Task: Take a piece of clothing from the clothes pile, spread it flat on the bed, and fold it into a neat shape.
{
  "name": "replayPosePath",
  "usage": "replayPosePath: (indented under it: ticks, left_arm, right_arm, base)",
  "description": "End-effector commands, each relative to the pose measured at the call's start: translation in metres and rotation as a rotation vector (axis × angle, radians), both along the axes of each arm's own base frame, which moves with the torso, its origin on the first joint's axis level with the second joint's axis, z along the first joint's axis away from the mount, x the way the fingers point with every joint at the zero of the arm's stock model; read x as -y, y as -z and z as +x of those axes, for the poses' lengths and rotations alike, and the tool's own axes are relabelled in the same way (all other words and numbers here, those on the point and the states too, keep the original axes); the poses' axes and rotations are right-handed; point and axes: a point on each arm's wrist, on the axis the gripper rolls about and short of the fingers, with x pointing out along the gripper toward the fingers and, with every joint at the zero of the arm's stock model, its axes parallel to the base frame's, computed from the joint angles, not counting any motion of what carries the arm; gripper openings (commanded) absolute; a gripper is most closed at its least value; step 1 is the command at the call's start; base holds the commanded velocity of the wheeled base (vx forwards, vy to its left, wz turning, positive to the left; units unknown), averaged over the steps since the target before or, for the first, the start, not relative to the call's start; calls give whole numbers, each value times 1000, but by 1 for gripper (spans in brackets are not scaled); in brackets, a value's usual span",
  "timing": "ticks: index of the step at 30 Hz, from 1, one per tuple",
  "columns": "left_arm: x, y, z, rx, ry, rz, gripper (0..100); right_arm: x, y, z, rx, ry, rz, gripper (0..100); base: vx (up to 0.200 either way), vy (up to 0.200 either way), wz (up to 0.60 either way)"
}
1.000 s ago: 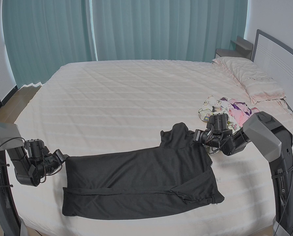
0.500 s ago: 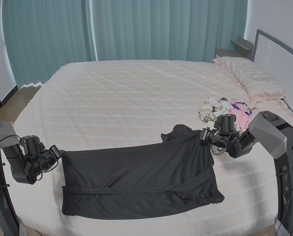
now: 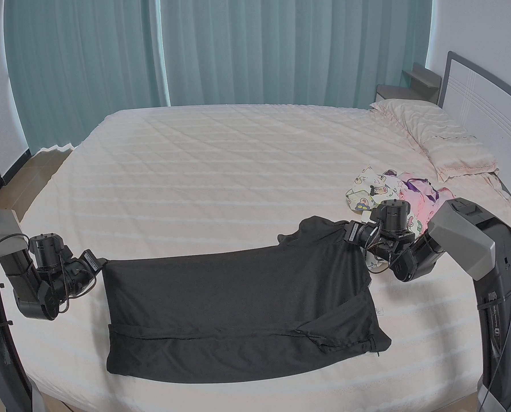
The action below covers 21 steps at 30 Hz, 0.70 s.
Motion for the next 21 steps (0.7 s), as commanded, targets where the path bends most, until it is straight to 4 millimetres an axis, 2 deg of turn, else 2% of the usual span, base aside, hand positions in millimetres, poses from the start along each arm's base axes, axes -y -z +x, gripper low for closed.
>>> replayPosePath:
  ticks: [1,4,12,15,21]
  left_arm:
    - [2,-4,-3,2,5,-1,0]
    - [4,-9,-7,10,7,0,0]
    - [7,-17,-13,14,9,6,0]
    - [8,-21,-17,18,9,9,0]
    - [7,-19,-21,5,5,8,0]
  right_arm:
    - [5,0,-7,-25,7,-4,0]
    - [10,-3,-17,-45,-10,5,0]
    - [9,-17,-24,-40,-15,55,0]
    - [8,-22,-23,12,-27,105,0]
    - [13,-17,-31,16,-22,113,0]
  base:
    - [0,0,0]
    - [0,0,0]
    - [0,0,0]
    - [0,0,0]
    - [0,0,0]
